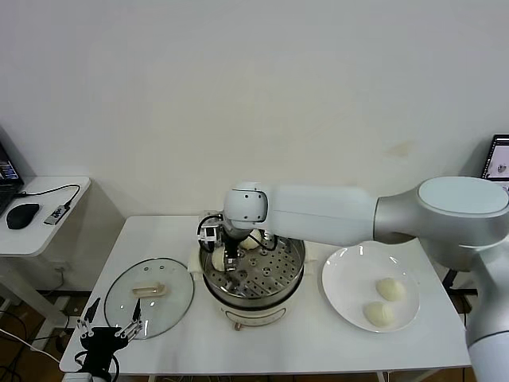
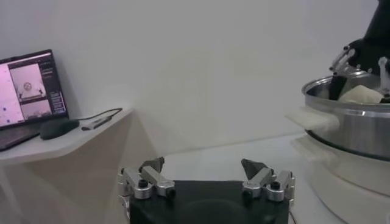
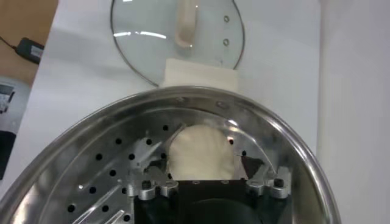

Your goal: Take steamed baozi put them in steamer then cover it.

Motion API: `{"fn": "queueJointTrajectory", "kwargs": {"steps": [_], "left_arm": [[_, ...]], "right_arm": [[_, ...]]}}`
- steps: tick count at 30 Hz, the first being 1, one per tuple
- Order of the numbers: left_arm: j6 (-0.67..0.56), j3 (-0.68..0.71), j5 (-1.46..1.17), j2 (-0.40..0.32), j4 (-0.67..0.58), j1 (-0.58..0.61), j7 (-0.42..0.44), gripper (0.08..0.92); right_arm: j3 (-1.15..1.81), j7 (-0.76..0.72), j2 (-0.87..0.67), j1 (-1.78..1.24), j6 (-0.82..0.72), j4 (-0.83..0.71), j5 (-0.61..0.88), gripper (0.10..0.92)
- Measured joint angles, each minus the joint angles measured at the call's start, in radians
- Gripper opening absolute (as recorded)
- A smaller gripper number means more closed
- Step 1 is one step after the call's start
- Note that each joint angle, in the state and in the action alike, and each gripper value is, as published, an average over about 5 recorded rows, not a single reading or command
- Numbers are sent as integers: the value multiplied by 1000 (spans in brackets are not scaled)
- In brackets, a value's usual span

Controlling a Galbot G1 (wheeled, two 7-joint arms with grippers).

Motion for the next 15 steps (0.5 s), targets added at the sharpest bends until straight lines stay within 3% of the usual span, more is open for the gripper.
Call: {"fn": "queueJointTrajectory", "kwargs": {"steps": [15], "left_arm": [[3, 12, 8, 20, 11, -8, 3, 823]], "right_arm": [[-46, -270, -458, 167, 219, 257, -223, 823]]}}
